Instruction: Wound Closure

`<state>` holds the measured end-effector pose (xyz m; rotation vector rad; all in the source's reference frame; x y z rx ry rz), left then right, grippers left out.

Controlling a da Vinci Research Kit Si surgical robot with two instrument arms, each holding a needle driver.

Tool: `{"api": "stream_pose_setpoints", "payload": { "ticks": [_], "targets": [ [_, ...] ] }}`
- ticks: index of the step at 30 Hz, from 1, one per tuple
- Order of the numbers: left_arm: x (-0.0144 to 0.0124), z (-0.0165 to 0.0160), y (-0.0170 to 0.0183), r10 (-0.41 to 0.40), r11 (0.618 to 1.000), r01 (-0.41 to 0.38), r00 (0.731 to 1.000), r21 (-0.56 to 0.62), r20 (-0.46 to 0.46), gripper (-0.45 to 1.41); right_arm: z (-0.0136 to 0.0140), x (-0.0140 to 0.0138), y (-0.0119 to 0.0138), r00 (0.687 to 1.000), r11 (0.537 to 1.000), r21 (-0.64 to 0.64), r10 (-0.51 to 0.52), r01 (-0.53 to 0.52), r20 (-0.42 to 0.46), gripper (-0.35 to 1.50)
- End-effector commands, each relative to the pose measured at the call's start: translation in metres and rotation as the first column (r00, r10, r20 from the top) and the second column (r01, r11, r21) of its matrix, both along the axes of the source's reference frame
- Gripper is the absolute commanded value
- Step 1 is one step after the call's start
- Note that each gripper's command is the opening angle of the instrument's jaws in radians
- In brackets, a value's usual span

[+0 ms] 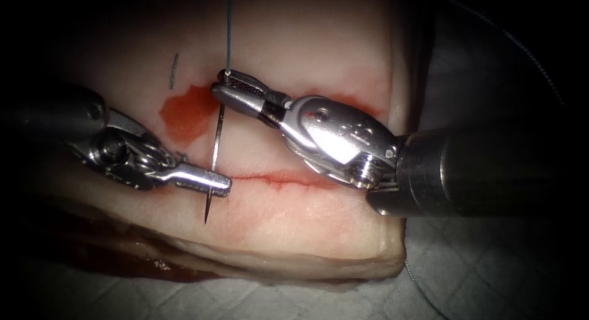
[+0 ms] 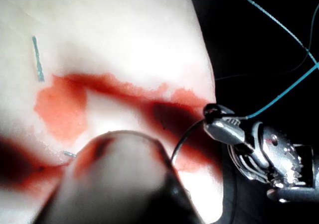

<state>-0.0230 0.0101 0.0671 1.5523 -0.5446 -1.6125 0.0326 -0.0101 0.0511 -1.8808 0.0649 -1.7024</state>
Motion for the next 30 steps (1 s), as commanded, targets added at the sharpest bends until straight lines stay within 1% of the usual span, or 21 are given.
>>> {"api": "stream_pose_setpoints", "payload": {
  "ticks": [1, 3, 5, 6, 7, 8, 9, 10, 16, 20, 22, 29, 30],
  "targets": [
    [-0.0005, 0.0004, 0.0001, 0.001, 1.0, -0.001, 1.0, -0.005, -0.001, -0.45, 0.0004, 0.0008, 0.0001, 1.0, 1.0, -0.002, 0.0, 0.0, -0.003, -0.18],
    [-0.0003, 0.0004, 0.0, 0.034, 0.999, -0.035, 0.999, -0.022, -0.02, -0.45, 0.0004, 0.0008, 0.0, 1.0, 1.0, -0.003, -0.003, 0.003, -0.005, -0.18],
    [-0.0003, 0.0004, 0.0, 0.043, 0.999, -0.043, 0.999, -0.028, -0.024, -0.45, 0.0004, 0.0008, 0.0, 1.0, 1.0, -0.004, -0.008, 0.008, -0.008, -0.18],
    [-0.0002, 0.0004, 0.0, 0.05, 0.998, -0.051, 0.998, -0.034, -0.029, -0.45, 0.0004, 0.0008, 0.0, 1.0, 1.0, -0.005, -0.012, 0.012, -0.01, -0.27],
    [-0.0001, 0.0004, 0.0, 0.053, 0.998, -0.054, 0.998, -0.034, -0.03, -0.45, 0.0005, 0.0007, -0.0001, 1.0, 1.0, -0.008, -0.02, 0.02, -0.015, -0.27],
    [-0.0001, 0.0004, 0.0, 0.057, 0.998, -0.058, 0.998, -0.033, -0.028, -0.45, 0.0005, 0.0008, -0.0002, 1.0, 1.0, -0.008, -0.02, 0.02, -0.015, -0.25],
    [0.0, 0.0004, 0.0, 0.061, 0.998, -0.062, 0.998, -0.033, -0.025, -0.45, 0.0005, 0.0008, -0.0002, 1.0, 1.0, -0.009, -0.021, 0.02, -0.015, -0.18],
    [0.0, 0.0004, 0.0, 0.065, 0.997, -0.065, 0.998, -0.033, -0.023, -0.45, 0.0005, 0.0009, -0.0002, 1.0, 1.0, -0.009, -0.021, 0.02, -0.015, -0.06],
    [0.0, 0.0004, -0.0004, 0.096, 0.995, -0.097, 0.995, -0.032, -0.018, -0.45, 0.0005, 0.001, -0.0004, 0.999, 1.0, -0.012, -0.027, 0.027, -0.018, -0.03],
    [-0.0001, 0.0005, -0.0005, 0.105, 0.994, -0.105, 0.994, -0.034, -0.012, -0.45, 0.0006, 0.001, -0.0005, 0.999, 1.0, -0.013, -0.028, 0.027, -0.018, -0.05],
    [-0.0001, 0.0005, -0.0008, 0.124, 0.992, -0.124, 0.992, -0.037, -0.011, -0.45, 0.0007, 0.001, -0.0006, 0.999, 1.0, -0.014, -0.028, 0.028, -0.019, 0.02],
    [-0.0001, 0.0006, -0.001, 0.141, 0.989, -0.141, 0.99, -0.04, -0.007, -0.45, 0.0007, 0.0011, -0.0008, 0.999, 0.999, -0.015, -0.029, 0.029, -0.019, 0.04],
    [-0.0001, 0.0006, -0.001, 0.143, 0.989, -0.143, 0.99, -0.04, -0.006, -0.45, 0.0007, 0.0011, -0.0008, 0.999, 0.999, -0.015, -0.03, 0.029, -0.019, 0.09]
  ]
}}
